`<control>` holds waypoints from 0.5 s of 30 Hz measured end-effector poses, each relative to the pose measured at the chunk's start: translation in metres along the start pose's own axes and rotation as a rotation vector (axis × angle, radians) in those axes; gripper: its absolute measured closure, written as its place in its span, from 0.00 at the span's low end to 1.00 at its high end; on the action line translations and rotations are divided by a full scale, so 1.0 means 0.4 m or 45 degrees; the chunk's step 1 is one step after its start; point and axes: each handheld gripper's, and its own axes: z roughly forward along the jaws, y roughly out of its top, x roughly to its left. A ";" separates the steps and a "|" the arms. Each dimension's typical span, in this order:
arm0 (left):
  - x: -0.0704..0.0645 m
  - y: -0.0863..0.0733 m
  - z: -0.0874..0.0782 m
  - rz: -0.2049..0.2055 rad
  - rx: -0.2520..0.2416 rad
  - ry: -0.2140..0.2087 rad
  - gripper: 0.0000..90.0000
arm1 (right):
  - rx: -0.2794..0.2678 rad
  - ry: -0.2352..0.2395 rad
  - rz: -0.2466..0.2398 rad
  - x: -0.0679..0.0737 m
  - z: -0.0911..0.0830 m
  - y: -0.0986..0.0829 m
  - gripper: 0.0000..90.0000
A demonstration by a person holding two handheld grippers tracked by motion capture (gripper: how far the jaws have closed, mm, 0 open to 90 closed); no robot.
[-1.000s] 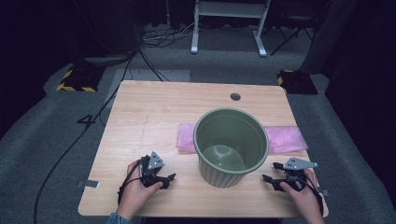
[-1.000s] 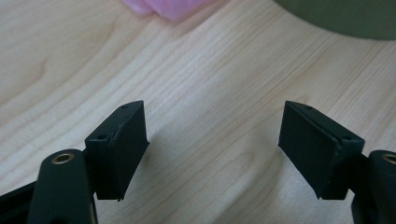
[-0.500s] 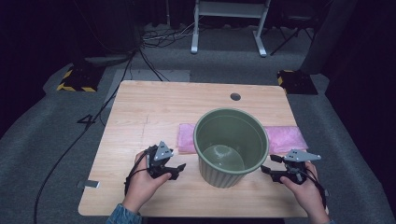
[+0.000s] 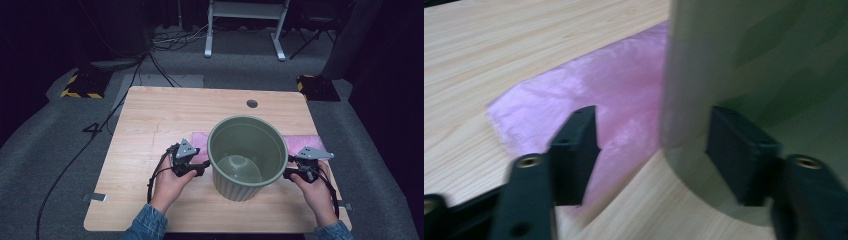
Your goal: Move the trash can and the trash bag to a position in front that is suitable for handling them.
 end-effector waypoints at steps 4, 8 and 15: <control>-0.009 0.002 -0.001 0.034 0.000 -0.017 0.58 | -0.004 0.023 -0.021 0.015 0.002 0.008 0.59; -0.016 0.003 -0.007 0.066 0.007 -0.026 0.66 | -0.020 0.004 -0.070 0.030 -0.008 0.016 0.67; -0.046 0.000 -0.033 0.148 0.031 -0.016 0.69 | -0.034 0.017 -0.110 0.050 -0.027 0.012 0.70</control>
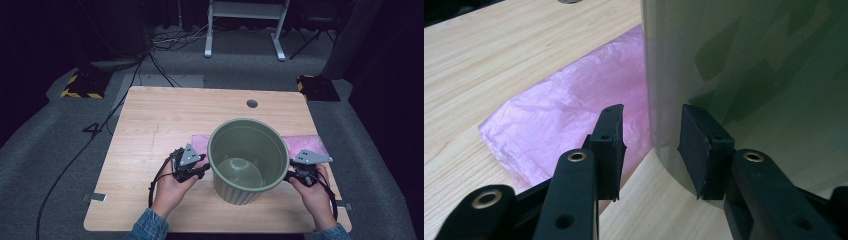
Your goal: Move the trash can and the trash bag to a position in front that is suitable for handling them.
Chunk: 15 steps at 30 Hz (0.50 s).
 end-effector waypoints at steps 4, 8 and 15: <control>-0.020 0.001 -0.023 0.000 -0.075 -0.015 0.69 | -0.064 0.023 0.022 0.012 -0.023 -0.003 0.70; -0.056 -0.002 -0.026 0.006 -0.086 -0.043 0.58 | -0.071 0.113 0.040 0.053 -0.024 -0.006 0.61; -0.081 -0.041 -0.058 0.006 -0.037 -0.006 0.42 | -0.055 0.094 0.077 0.114 -0.033 -0.051 0.48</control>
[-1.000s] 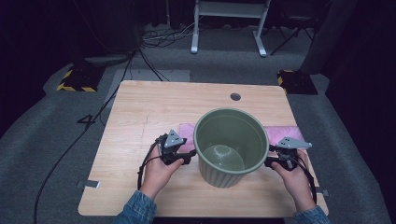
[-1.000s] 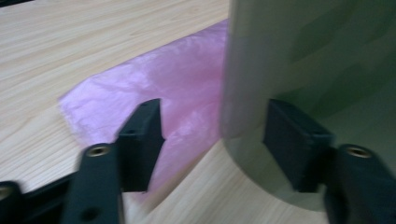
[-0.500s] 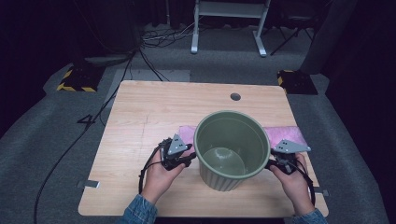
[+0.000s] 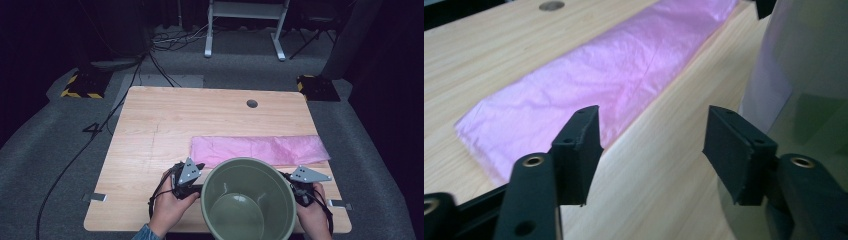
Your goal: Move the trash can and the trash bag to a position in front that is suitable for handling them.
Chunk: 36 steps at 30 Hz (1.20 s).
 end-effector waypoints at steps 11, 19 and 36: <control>-0.052 -0.115 -0.126 -0.035 0.073 -0.065 0.36 | 0.170 0.090 -0.075 0.017 -0.138 -0.082 0.36; -0.075 -0.130 -0.114 0.014 0.064 -0.092 0.34 | 0.172 0.216 -0.138 0.076 -0.130 -0.097 0.36; 0.003 -0.153 -0.148 -0.004 0.103 0.134 0.42 | 0.162 0.160 -0.148 0.112 0.032 -0.026 0.37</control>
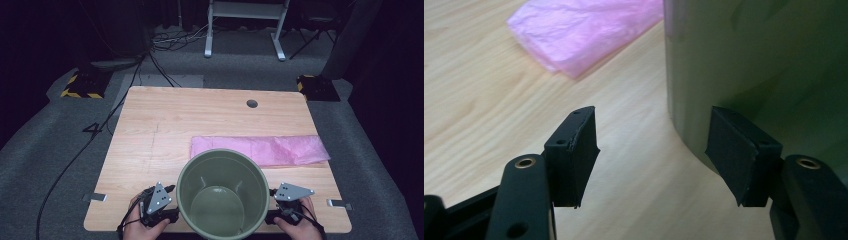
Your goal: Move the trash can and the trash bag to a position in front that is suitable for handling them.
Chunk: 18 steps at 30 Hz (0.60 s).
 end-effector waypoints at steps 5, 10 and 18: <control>0.022 0.026 0.021 -0.004 0.000 0.088 0.46 | 0.005 -0.029 0.019 -0.011 0.048 0.029 0.40; 0.024 0.009 0.012 -0.081 0.003 0.054 0.37 | 0.022 -0.026 0.004 -0.012 0.060 0.021 0.35; -0.038 -0.052 -0.080 -0.046 0.029 -0.056 0.32 | 0.029 0.069 -0.028 0.038 -0.048 -0.035 0.28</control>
